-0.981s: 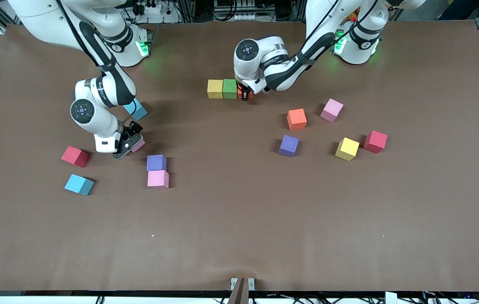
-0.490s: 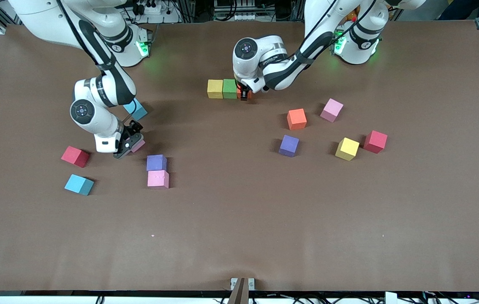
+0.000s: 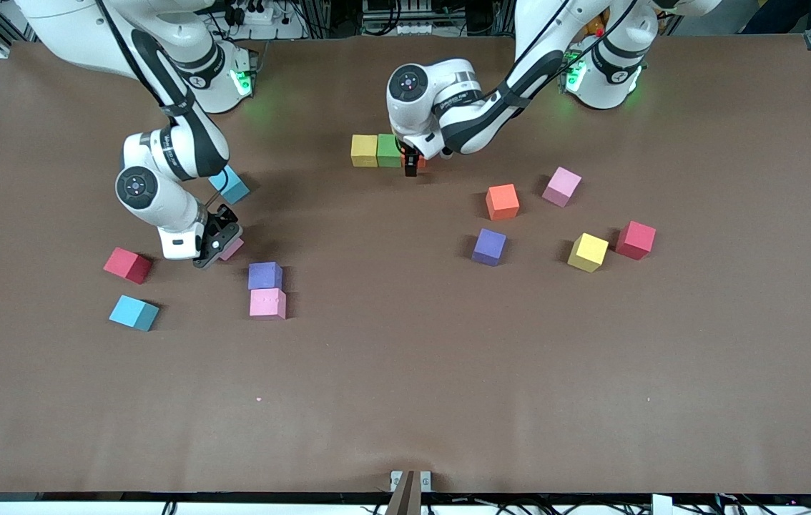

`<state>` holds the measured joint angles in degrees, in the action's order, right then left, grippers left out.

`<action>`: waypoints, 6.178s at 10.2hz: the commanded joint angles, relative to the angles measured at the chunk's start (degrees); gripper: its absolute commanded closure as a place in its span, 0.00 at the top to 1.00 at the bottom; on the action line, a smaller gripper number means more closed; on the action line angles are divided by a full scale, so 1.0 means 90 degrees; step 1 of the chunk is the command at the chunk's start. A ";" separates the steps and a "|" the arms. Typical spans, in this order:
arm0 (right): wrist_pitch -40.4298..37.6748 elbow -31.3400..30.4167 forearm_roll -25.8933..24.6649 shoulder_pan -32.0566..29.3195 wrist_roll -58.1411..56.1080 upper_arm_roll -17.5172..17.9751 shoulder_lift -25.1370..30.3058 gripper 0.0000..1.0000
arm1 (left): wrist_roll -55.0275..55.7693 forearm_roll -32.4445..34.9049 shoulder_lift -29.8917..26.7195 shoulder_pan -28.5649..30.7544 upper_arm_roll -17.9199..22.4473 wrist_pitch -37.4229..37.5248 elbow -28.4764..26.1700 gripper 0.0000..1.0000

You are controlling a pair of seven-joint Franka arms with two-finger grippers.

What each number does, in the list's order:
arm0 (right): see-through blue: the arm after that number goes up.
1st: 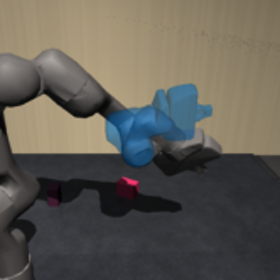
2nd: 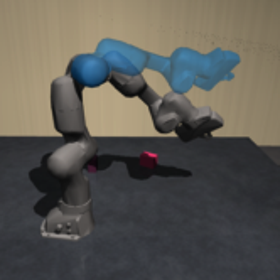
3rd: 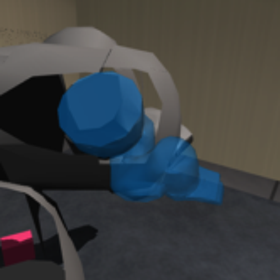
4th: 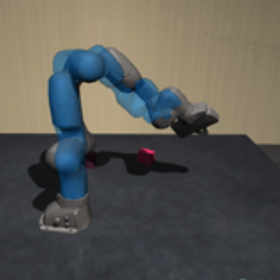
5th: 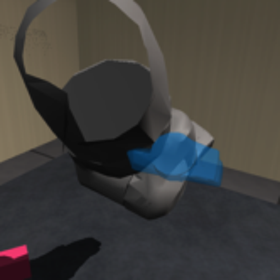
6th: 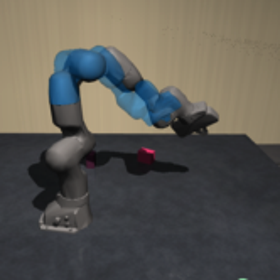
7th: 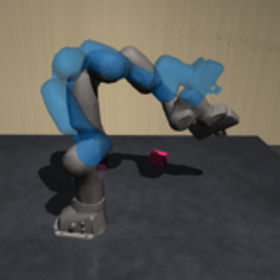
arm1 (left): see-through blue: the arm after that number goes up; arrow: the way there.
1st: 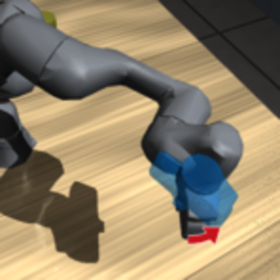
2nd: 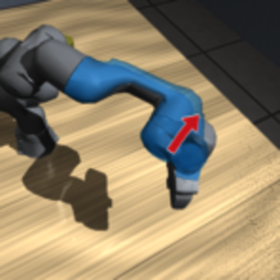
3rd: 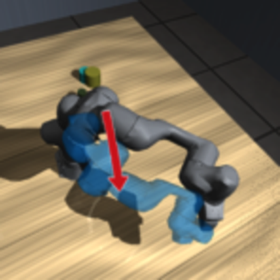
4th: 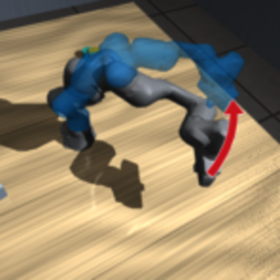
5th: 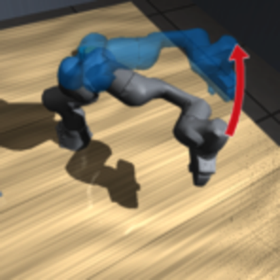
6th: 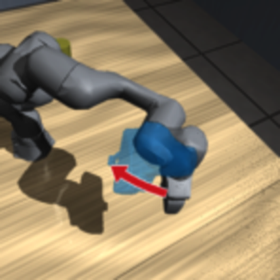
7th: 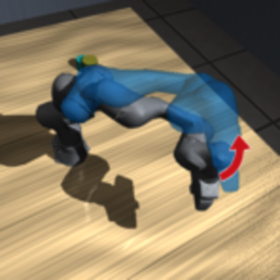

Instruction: Form number 2 with 11 blocks

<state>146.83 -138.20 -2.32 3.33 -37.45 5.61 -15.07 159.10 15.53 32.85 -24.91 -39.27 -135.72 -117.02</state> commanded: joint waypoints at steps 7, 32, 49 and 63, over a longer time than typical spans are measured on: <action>-0.2454 0.1144 0.0394 -0.0068 0.0847 0.0849 0.0952 0.46 | -0.0662 0.0081 -0.0672 0.1065 -0.0100 0.1505 0.0590 1.00; -0.1226 0.3353 0.0951 0.4961 0.9834 0.0168 -0.1528 0.45 | -0.5942 0.1868 0.0217 0.3139 -0.0265 0.0861 0.0844 1.00; -0.1196 0.3403 0.0893 0.5450 1.0118 0.0178 -0.1939 0.46 | -0.4407 0.0959 0.0422 0.3217 -0.0119 0.0832 0.0504 1.00; -0.1294 0.3286 0.0863 0.5499 1.0118 0.0178 -0.1871 0.58 | -0.4504 0.1165 0.0471 0.3256 -0.0119 0.0656 0.0542 0.27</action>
<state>135.51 -108.54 5.39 51.89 52.83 7.91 -32.21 118.21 24.53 37.88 3.86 -40.11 -129.49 -112.12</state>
